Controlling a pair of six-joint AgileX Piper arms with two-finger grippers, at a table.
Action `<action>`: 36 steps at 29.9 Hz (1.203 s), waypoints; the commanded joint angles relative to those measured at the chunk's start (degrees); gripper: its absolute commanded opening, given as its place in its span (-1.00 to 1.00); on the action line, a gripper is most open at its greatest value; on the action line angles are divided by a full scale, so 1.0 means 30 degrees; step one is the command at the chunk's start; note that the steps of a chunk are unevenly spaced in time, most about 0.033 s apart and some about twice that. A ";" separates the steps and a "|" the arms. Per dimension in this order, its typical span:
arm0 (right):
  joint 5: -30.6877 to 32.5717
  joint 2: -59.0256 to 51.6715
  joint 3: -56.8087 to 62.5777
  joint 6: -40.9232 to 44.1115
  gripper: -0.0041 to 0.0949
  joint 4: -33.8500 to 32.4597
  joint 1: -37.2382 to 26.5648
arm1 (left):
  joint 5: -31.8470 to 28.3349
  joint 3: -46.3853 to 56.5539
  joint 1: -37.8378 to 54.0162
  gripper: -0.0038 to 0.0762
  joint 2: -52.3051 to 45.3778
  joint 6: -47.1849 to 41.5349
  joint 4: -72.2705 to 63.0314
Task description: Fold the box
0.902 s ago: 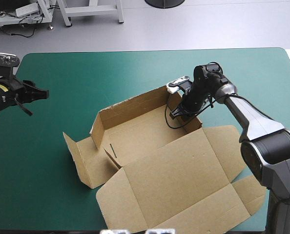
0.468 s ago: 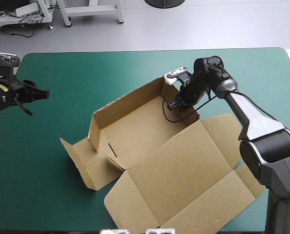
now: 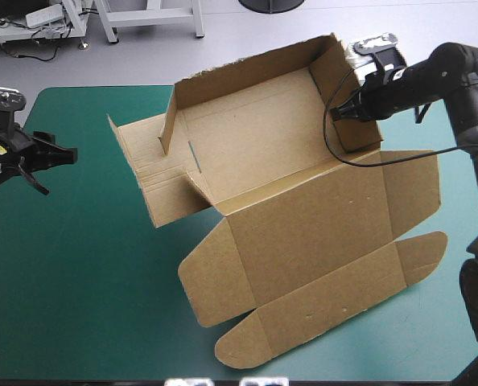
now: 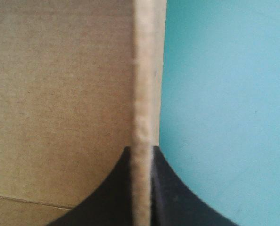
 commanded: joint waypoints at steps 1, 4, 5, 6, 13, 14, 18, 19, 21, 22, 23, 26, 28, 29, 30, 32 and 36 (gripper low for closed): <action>0.0163 -0.2302 -0.0614 -0.0416 -0.97 0.1209 -0.0636 | -0.0864 -0.0607 0.0044 -0.11 -0.0674 -0.0172 -0.0026; 0.0163 -0.3323 -0.0542 -0.0843 -0.97 0.1674 -0.0862 | -0.0451 -0.0607 0.0044 -0.11 -0.0714 -0.0039 -0.0798; 0.0163 -0.3611 -0.0542 -0.1117 -0.97 0.2171 -0.1014 | -0.0232 -0.0607 0.0044 -0.11 -0.0714 0.0270 -0.1316; 0.0163 -0.3855 -0.0542 -0.1270 -0.97 0.2786 -0.1256 | -0.0021 -0.0607 0.0044 -0.10 -0.0714 0.0767 -0.1982; 0.0163 -0.4127 -0.0542 -0.2304 -0.97 0.5971 -0.3312 | 0.0408 -0.0577 0.0044 -0.10 -0.0598 0.2863 -0.4932; 0.0163 -0.4041 -0.0542 -0.2483 -0.97 0.6127 -0.3541 | 0.0445 -0.0577 0.0044 -0.10 -0.0471 0.2863 -0.5174; 0.0163 -0.3654 -0.0542 -0.2985 -0.97 0.7088 -0.3818 | 0.0743 -0.0577 0.0044 -0.10 0.0179 0.4544 -0.8531; 0.0163 -0.3555 -0.0542 -0.3077 -0.97 0.7282 -0.3818 | 0.1028 -0.0577 0.0044 -0.10 0.0446 0.5195 -0.9827; 0.0163 -0.3198 -0.0542 -0.3122 -0.97 0.7709 -0.3818 | 0.1958 -0.0577 0.0044 -0.10 0.1019 0.6846 -1.2426; 0.0163 -0.3029 -0.0542 -0.3295 -0.97 0.7909 -0.3818 | 0.2603 -0.0577 0.0044 -0.10 0.1432 0.7518 -1.4032; 0.0129 -0.2912 -0.0542 -0.3422 -0.97 0.8028 -0.3818 | 0.3264 -0.0577 0.0044 -0.10 0.1705 0.8155 -1.4945; 0.0129 -0.2702 -0.0542 -0.3553 -0.97 0.8062 -0.3818 | 0.4843 -0.0577 0.0044 -0.10 0.2596 0.9314 -1.7570; 0.0129 -0.2663 -0.0542 -0.3706 -0.97 0.8018 -0.3818 | 0.5782 -0.0577 0.0044 -0.10 0.2960 1.0286 -1.9599; 0.0129 -0.2618 -0.0542 -0.3706 -0.97 0.8025 -0.3818 | 0.6183 -0.0577 0.0044 -0.10 0.3007 1.0774 -2.0648; 0.0129 -0.2586 -0.0542 -0.3706 -0.97 0.7996 -0.3818 | 0.6704 -0.0577 0.0044 -0.10 0.3113 1.1264 -2.1398; 0.0129 -0.2453 -0.0542 -0.3706 -0.97 0.7946 -0.3818 | 0.7823 -0.0577 0.0044 -0.10 0.3171 1.1952 -2.3054; 0.0011 -0.2268 -0.0542 -0.3781 -0.97 0.7946 -0.3818 | 0.8143 -0.0577 0.0044 -0.10 0.3134 1.2084 -2.4607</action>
